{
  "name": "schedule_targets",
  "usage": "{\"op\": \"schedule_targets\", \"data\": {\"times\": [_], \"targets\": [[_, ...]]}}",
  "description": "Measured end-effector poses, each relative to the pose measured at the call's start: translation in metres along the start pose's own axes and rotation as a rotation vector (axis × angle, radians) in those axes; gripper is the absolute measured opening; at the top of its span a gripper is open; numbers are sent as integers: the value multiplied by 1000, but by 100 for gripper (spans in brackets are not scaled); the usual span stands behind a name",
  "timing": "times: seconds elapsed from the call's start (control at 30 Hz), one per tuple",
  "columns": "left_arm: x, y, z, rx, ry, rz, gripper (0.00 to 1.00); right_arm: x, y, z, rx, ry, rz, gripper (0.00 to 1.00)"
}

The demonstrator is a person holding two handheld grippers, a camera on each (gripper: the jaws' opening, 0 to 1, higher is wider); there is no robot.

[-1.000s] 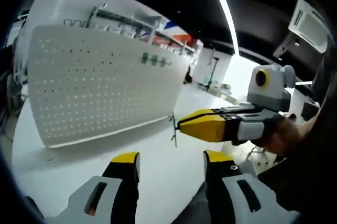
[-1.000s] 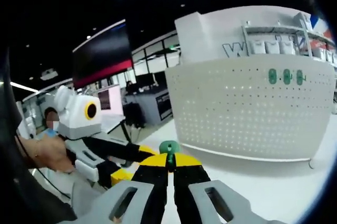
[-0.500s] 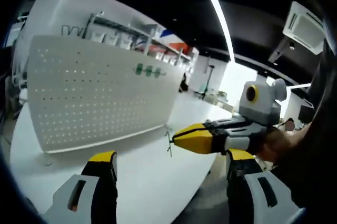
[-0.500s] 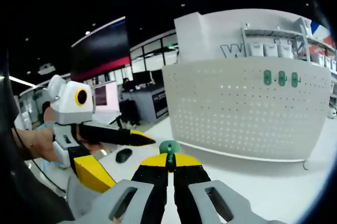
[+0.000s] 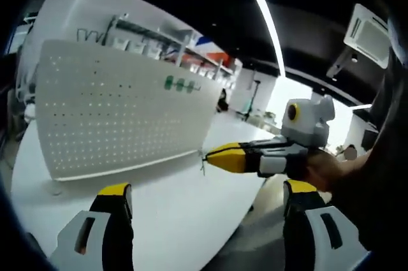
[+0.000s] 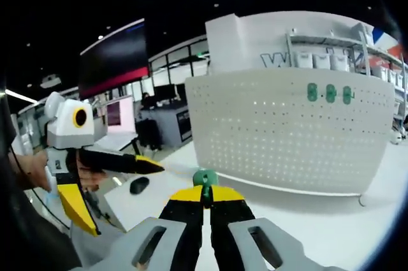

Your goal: Insert the hook assembly into the mounting plate slot until the hook locks in place.

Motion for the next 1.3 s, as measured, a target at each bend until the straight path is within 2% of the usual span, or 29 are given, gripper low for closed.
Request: {"op": "schedule_targets", "data": {"times": [0.17,0.37,0.57,0.63,0.8,0.93,1.3], "targets": [[-4,-7,-1,2,-24,-17,100,9,31,-5,-70,19,-15,0],[-2,-14,-1,13,-25,-18,100,34,71,-15,-157,80,-44,0],[4,-19,0,23,-15,-11,98,40,117,-19,-240,97,-24,0],[5,-20,0,25,-12,-14,98,42,131,-21,-270,95,-45,0],[7,-26,-3,32,-18,-19,98,53,163,-22,-320,87,-68,0],[11,-35,-5,50,-13,-17,97,66,195,-27,-377,121,-65,0],[12,-37,-8,65,-30,-12,95,93,247,-37,-471,210,-51,0]]}}
Point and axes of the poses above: the point that each gripper's makers call its tool centre point, and the gripper's own axes: z roughly forward along the fingers, y roughly to its right, x roughly out of its top, the point moved 2 cm from there along -z, roughly backward along the fingers, and after that the axes turned 5 degrees about x, right-handed, at the moved point
